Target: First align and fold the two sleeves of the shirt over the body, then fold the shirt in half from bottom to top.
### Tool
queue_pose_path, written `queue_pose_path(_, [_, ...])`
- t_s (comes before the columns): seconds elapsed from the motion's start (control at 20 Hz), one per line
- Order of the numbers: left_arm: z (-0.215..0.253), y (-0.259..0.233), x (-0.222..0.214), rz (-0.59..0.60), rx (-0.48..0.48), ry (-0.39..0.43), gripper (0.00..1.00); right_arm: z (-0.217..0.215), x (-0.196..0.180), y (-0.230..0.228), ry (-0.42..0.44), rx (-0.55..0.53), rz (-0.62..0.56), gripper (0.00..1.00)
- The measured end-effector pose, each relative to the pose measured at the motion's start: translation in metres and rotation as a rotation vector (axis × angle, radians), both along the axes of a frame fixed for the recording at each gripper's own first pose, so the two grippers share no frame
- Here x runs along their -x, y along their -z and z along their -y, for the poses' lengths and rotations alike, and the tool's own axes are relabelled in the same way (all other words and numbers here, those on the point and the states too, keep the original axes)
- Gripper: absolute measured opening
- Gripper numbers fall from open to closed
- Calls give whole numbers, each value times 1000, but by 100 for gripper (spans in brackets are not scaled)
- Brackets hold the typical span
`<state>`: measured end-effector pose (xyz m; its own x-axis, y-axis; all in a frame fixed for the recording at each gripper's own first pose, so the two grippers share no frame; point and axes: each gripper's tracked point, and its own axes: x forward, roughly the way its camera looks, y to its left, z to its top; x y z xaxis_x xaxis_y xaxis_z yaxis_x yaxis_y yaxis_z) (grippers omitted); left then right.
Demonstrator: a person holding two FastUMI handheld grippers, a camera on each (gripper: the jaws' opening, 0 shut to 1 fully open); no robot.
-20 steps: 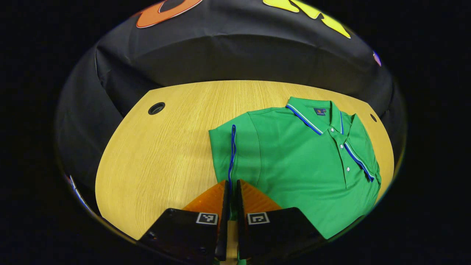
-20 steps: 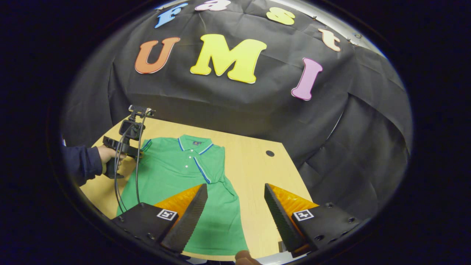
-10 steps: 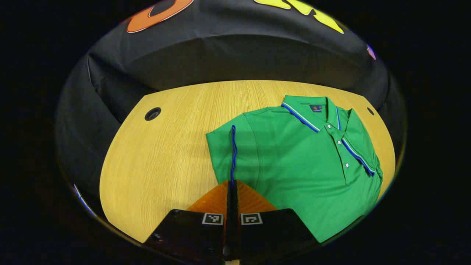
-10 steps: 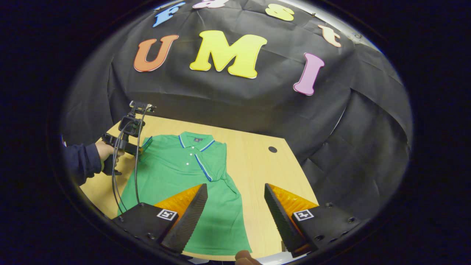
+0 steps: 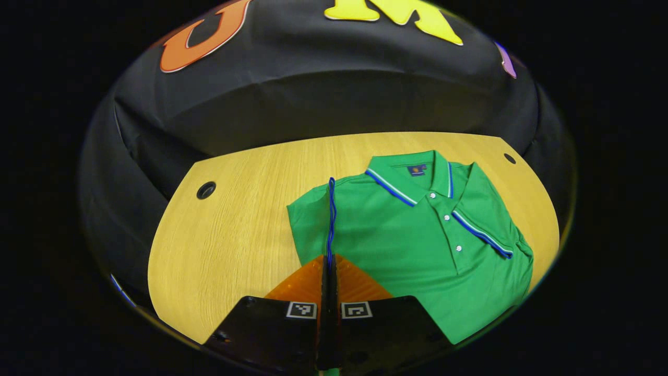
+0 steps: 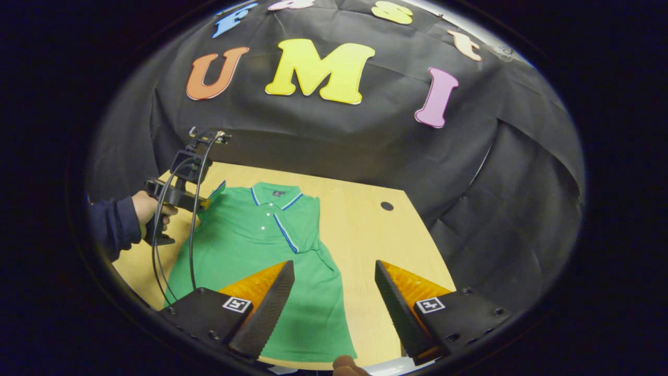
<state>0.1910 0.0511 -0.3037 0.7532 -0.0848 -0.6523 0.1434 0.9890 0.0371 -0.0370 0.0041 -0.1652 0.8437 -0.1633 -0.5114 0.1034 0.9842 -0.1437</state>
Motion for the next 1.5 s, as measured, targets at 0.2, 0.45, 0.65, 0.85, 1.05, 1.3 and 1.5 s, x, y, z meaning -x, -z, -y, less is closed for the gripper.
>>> queue_pose_path(0.2, [28,-6,1,18,-32,67,3,9,3,7,18,-13,-12,98])
queue_pose_path(0.45, [55,-3,5,30,-85,142,4,20,10,17,38,-20,-29,98])
queue_pose_path(0.65, [62,9,6,-4,-95,144,3,30,14,26,58,-33,-43,98])
queue_pose_path(0.85, [71,9,13,-12,-39,153,20,41,14,32,70,-52,-47,98])
queue_pose_path(1.05, [66,-7,25,7,-20,118,68,46,7,37,62,-79,-48,98])
queue_pose_path(1.3, [41,-24,56,15,19,32,96,38,-1,68,9,-145,-125,98])
queue_pose_path(1.5, [18,-19,93,-16,16,-25,98,31,-2,99,-29,-180,-210,98])
